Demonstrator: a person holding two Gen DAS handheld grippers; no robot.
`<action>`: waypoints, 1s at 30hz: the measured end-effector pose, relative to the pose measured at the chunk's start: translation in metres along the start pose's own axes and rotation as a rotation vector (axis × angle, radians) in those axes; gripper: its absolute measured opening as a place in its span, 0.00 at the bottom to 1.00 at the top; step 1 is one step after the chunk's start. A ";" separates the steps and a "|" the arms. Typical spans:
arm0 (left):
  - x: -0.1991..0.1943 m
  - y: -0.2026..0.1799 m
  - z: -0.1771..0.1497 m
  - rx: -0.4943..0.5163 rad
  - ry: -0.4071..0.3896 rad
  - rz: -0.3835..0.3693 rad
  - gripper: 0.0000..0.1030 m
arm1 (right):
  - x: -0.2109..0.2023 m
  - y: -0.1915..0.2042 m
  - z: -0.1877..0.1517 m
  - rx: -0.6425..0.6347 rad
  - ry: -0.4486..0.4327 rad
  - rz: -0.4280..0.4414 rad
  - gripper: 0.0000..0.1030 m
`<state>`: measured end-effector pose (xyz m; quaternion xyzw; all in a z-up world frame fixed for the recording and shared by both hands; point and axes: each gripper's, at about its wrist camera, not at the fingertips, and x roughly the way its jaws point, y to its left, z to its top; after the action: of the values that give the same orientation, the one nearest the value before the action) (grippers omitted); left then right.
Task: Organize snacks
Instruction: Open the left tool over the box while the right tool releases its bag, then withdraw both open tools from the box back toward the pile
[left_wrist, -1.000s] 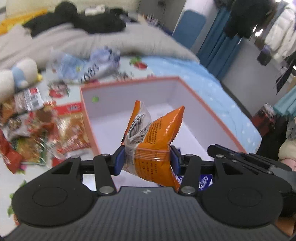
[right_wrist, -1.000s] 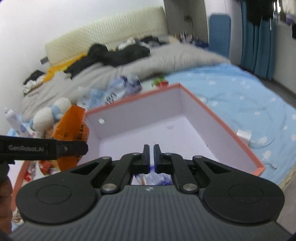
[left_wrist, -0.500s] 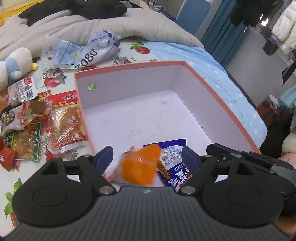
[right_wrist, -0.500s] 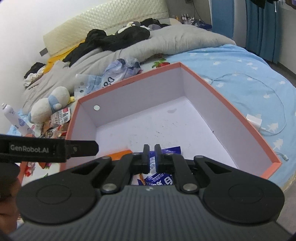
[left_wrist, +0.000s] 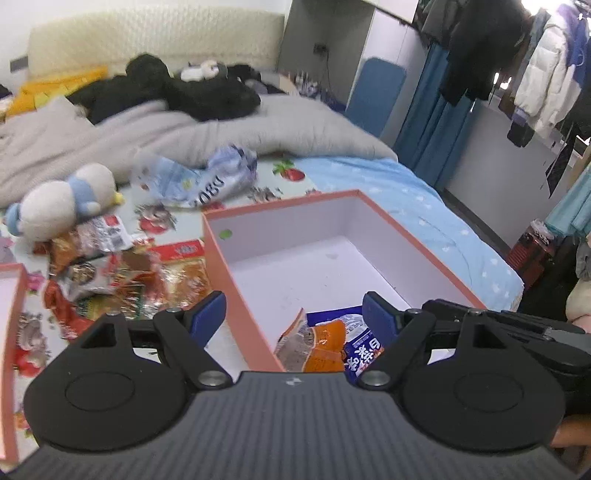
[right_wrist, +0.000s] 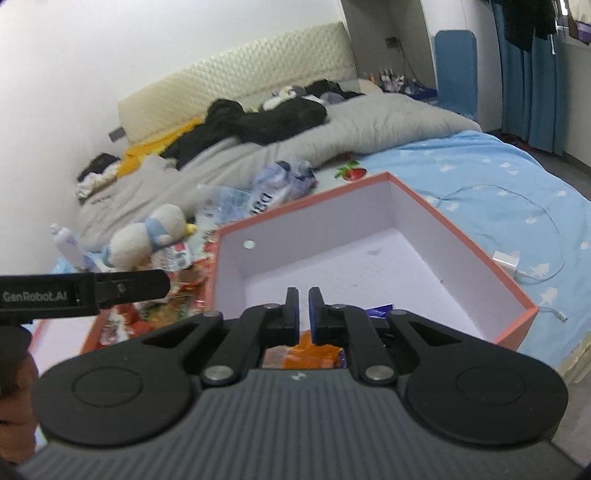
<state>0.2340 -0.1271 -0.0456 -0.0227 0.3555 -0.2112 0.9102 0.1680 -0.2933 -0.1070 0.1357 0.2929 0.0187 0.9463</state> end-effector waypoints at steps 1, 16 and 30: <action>-0.009 0.001 -0.004 0.000 -0.011 0.003 0.82 | -0.005 0.004 -0.002 -0.005 -0.003 0.004 0.09; -0.115 0.027 -0.077 -0.096 -0.101 0.062 0.82 | -0.064 0.051 -0.046 -0.108 -0.033 0.098 0.09; -0.174 0.049 -0.129 -0.165 -0.137 0.178 0.82 | -0.076 0.081 -0.088 -0.145 0.006 0.197 0.10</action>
<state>0.0533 0.0011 -0.0403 -0.0803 0.3092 -0.0977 0.9425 0.0591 -0.2027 -0.1131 0.0950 0.2787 0.1329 0.9464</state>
